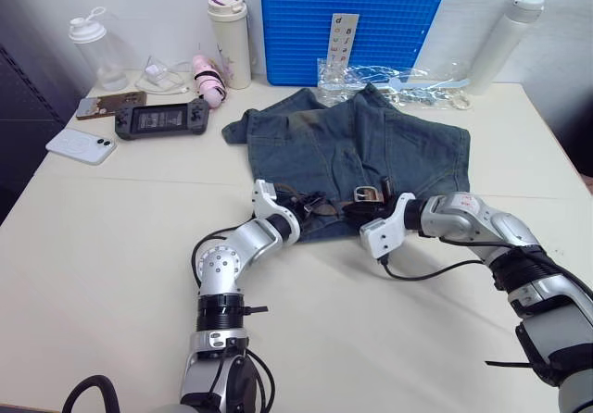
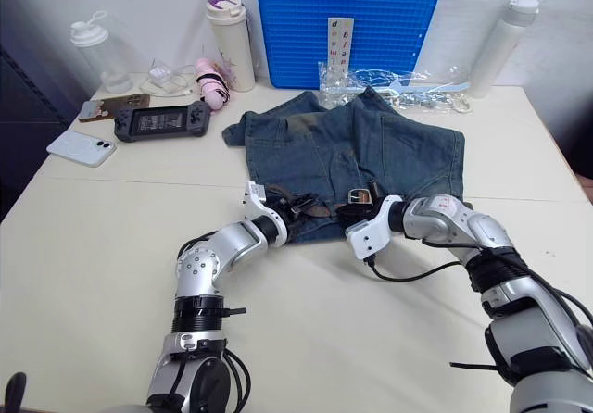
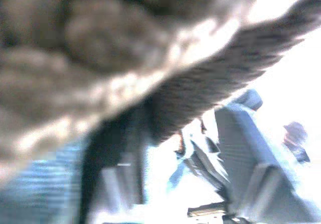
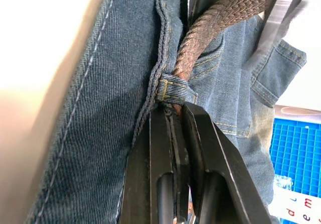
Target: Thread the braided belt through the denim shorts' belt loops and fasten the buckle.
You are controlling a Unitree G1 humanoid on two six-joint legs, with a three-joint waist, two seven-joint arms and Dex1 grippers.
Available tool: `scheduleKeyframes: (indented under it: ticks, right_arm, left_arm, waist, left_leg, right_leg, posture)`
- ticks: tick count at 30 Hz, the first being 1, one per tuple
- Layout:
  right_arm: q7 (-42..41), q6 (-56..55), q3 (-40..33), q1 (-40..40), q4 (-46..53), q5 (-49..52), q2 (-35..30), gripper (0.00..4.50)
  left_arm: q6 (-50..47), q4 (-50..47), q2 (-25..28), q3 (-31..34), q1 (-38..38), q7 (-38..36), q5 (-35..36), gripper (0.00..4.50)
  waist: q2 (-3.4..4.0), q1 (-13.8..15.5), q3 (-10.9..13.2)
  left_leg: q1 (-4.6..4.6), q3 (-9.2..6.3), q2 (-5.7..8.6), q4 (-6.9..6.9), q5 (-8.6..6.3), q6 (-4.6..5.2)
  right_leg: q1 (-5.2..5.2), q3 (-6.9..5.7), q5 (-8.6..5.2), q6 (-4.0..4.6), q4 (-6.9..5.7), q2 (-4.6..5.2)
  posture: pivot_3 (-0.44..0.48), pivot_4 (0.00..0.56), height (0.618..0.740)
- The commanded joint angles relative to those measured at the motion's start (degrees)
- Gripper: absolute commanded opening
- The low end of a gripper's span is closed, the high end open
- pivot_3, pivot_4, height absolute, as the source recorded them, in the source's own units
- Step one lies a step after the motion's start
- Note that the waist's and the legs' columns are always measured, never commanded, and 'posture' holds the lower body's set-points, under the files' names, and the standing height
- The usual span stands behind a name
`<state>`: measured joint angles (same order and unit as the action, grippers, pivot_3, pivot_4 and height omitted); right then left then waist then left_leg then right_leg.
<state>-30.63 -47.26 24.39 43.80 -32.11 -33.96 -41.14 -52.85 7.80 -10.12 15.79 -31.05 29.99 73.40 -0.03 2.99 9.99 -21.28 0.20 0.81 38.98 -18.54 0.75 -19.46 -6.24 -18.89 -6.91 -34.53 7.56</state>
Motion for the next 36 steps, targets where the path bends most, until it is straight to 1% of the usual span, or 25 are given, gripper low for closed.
scheduleKeyframes:
  ticks: [1,2,3,6,8,11,13,15,16,19,25,27,30,32,34,36]
  right_arm:
    - [-0.61,2.58,-2.91,-0.6,1.92,4.57,0.39,0.0]
    - [-0.7,3.29,-3.23,-0.85,2.29,5.28,0.4,0.0]
    - [-1.08,4.2,-3.61,-1.14,2.57,6.44,0.55,0.0]
    - [-2.93,8.02,-5.47,-2.56,3.92,11.57,1.53,0.0]
    - [-5.25,12.59,-7.61,-4.11,5.38,17.52,3.13,0.0]
    - [-7.55,18.23,-9.99,-5.81,7.64,23.18,4.92,0.0]
    - [-8.67,20.47,-10.64,-6.52,8.76,24.78,5.36,0.0]
    - [-9.58,22.91,-11.53,-7.42,9.84,26.61,5.79,0.0]
    - [-9.98,24.47,-12.14,-7.8,10.51,27.89,6.03,0.0]
    - [-11.04,29.01,-14.22,-8.49,12.81,31.34,6.15,0.0]
    - [-12.85,38.8,-19.5,-9.43,17.38,38.26,5.77,0.0]
    - [-13.46,38.38,-19.23,-9.43,18.01,37.08,4.5,0.0]
    - [-14.09,38.22,-19.49,-8.99,19.0,36.68,3.51,0.0]
    - [-14.87,35.0,-18.69,-7.99,19.36,34.46,1.91,0.0]
    - [-16.29,30.97,-17.45,-6.87,19.78,32.31,0.11,0.0]
    - [-17.48,28.66,-16.87,-5.78,20.44,31.44,-0.83,0.0]
  left_arm:
    - [-4.67,-0.22,0.82,-1.16,1.86,2.74,-0.12,3.94]
    - [-5.71,-1.23,1.44,-1.38,2.13,2.67,0.21,4.27]
    - [-6.63,-2.08,1.93,-1.47,2.25,2.52,0.74,4.47]
    - [-9.9,-5.02,4.4,-2.64,2.09,1.43,1.3,4.47]
    - [-12.53,-7.46,6.7,-3.35,2.06,1.17,1.97,4.47]
    - [-14.43,-8.89,8.59,-4.04,2.48,0.83,2.05,4.47]
    - [-15.41,-8.99,9.99,-5.12,3.36,-0.18,0.36,4.47]
    - [-16.16,-9.1,12.98,-8.88,4.61,-3.07,-4.84,4.47]
    - [-16.06,-9.08,13.5,-9.67,4.98,-3.98,-5.87,4.47]
    - [-15.89,-9.1,13.08,-9.34,5.33,-5.4,-5.59,4.47]
    - [-16.54,-8.64,15.83,-12.42,6.97,-9.22,-11.75,4.47]
    - [-16.56,-8.53,16.56,-13.3,7.35,-10.51,-13.62,4.47]
    - [-16.72,-8.63,16.47,-13.24,7.4,-12.02,-14.47,4.47]
    - [-18.5,-10.36,17.22,-13.82,6.73,-14.01,-14.1,4.47]
    - [-21.21,-13.55,18.42,-13.32,5.78,-15.76,-11.58,4.47]
    - [-23.27,-16.16,19.06,-11.28,5.01,-16.25,-8.26,4.47]
  waist:
    - [-0.02,-0.16,0.01]
    - [-0.02,-0.21,0.01]
    - [-0.03,-0.28,0.02]
    - [-0.06,-0.48,0.07]
    - [-0.07,-0.71,0.1]
    - [-0.05,-0.89,0.16]
    - [-0.06,-1.1,0.18]
    - [-0.05,-1.24,0.18]
    - [-0.04,-1.26,0.18]
    - [-0.04,-1.34,0.18]
    - [-0.04,-1.28,0.17]
    - [-0.03,-1.36,0.17]
    - [-0.02,-1.45,0.16]
    - [-0.01,-1.51,0.16]
    - [-0.01,-1.56,0.16]
    - [0.0,-1.73,0.17]
  left_leg:
    - [0.0,0.0,-0.02,-0.01,0.0,0.0]
    - [-0.01,0.0,-0.04,-0.02,0.0,0.0]
    - [-0.01,0.01,-0.05,-0.03,0.0,0.0]
    - [-0.02,0.02,-0.08,-0.05,-0.01,-0.01]
    - [-0.07,0.01,-0.08,-0.06,-0.01,-0.01]
    - [-0.09,-0.01,-0.11,-0.05,0.0,-0.01]
    - [-0.11,-0.03,-0.12,-0.04,0.0,-0.01]
    - [-0.12,-0.04,-0.1,-0.04,0.0,-0.01]
    - [-0.12,-0.04,-0.1,-0.04,0.0,-0.01]
    - [-0.11,-0.03,-0.08,-0.05,0.0,-0.01]
    - [-0.1,-0.04,-0.08,-0.06,-0.01,-0.01]
    - [-0.09,-0.03,-0.06,-0.06,-0.01,0.0]
    - [-0.02,0.0,-0.06,-0.11,-0.02,-0.02]
    - [0.04,0.03,-0.08,-0.13,-0.04,-0.04]
    - [0.03,0.06,-0.08,-0.14,-0.04,-0.04]
    - [0.01,0.11,-0.08,-0.21,-0.04,-0.05]
  right_leg:
    - [-0.01,0.0,0.0,0.0,0.0,-0.02]
    - [-0.03,0.0,0.0,0.0,0.0,-0.04]
    - [-0.03,-0.01,0.0,0.0,0.0,-0.05]
    - [-0.06,0.01,0.0,0.0,0.01,-0.06]
    - [-0.14,0.01,0.0,0.0,0.0,-0.07]
    - [-0.15,0.0,0.0,0.0,-0.03,-0.08]
    - [-0.16,-0.01,0.0,0.01,-0.03,-0.09]
    - [-0.17,-0.02,0.0,0.01,-0.05,-0.08]
    - [-0.17,-0.02,0.0,0.01,-0.05,-0.08]
    - [-0.16,0.0,0.0,0.01,-0.06,-0.06]
    - [-0.16,-0.01,0.0,0.01,-0.06,-0.04]
    - [-0.15,0.0,0.0,0.01,-0.06,-0.02]
    - [-0.14,0.03,0.0,0.01,-0.07,-0.03]
    - [-0.13,0.07,0.0,0.01,-0.07,-0.04]
    - [-0.15,0.09,0.0,0.01,-0.08,-0.04]
    - [-0.23,0.12,0.0,0.01,-0.07,-0.04]
  posture:
    - [0.0,0.15,0.689]
    - [0.0,0.15,0.689]
    - [0.0,0.15,0.689]
    - [0.0,0.15,0.689]
    - [0.0,0.15,0.689]
    - [0.0,0.15,0.689]
    - [0.0,0.15,0.689]
    - [0.0,0.15,0.689]
    - [0.0,0.15,0.689]
    - [0.0,0.15,0.689]
    - [0.0,0.15,0.689]
    - [0.0,0.15,0.689]
    - [0.0,0.15,0.689]
    - [0.0,0.15,0.689]
    - [0.0,0.15,0.689]
    - [0.0,0.15,0.689]
